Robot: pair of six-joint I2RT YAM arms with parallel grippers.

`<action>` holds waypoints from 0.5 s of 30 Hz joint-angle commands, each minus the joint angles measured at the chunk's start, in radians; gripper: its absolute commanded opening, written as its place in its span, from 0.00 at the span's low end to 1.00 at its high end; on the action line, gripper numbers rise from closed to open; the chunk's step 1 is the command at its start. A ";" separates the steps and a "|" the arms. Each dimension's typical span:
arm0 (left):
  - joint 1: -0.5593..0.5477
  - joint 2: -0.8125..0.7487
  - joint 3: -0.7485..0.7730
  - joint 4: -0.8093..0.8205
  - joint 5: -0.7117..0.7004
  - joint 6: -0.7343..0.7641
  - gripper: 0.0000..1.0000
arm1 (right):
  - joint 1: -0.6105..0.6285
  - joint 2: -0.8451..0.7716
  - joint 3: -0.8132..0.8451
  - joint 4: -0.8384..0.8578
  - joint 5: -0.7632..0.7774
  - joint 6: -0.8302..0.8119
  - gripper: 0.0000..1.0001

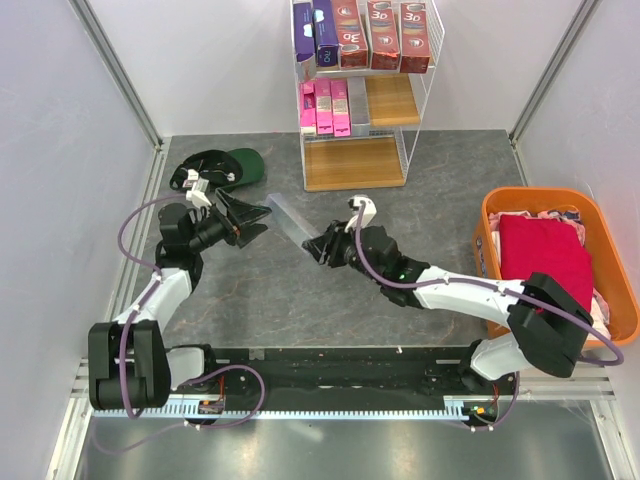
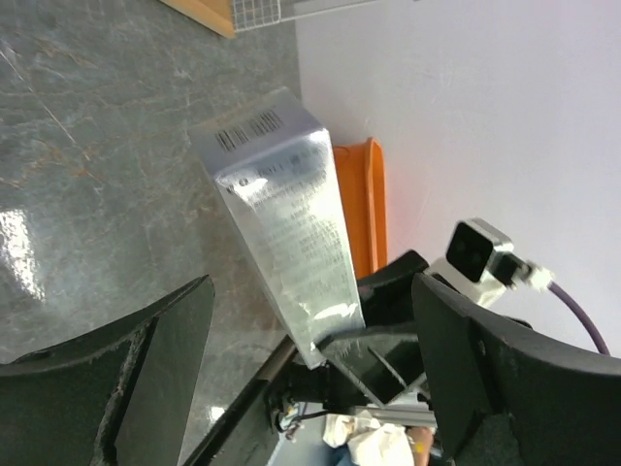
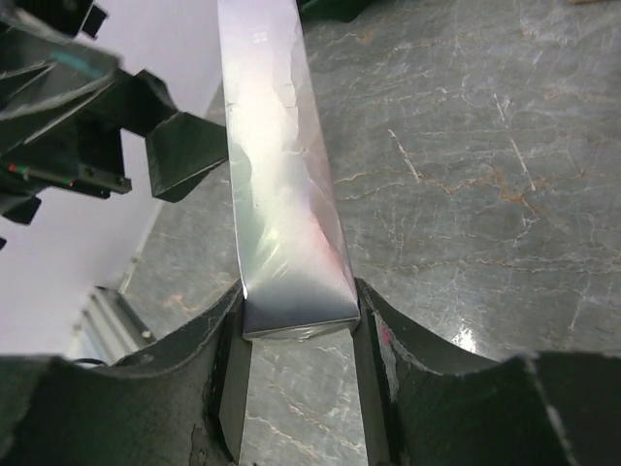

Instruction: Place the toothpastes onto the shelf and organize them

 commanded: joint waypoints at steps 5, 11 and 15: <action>0.002 -0.070 0.090 -0.248 -0.098 0.199 0.89 | -0.201 0.001 -0.135 0.350 -0.333 0.301 0.25; 0.000 -0.064 0.090 -0.260 -0.111 0.208 0.89 | -0.316 0.027 -0.207 0.506 -0.480 0.442 0.25; 0.002 -0.055 0.090 -0.259 -0.111 0.207 0.89 | -0.392 0.066 -0.241 0.634 -0.566 0.544 0.24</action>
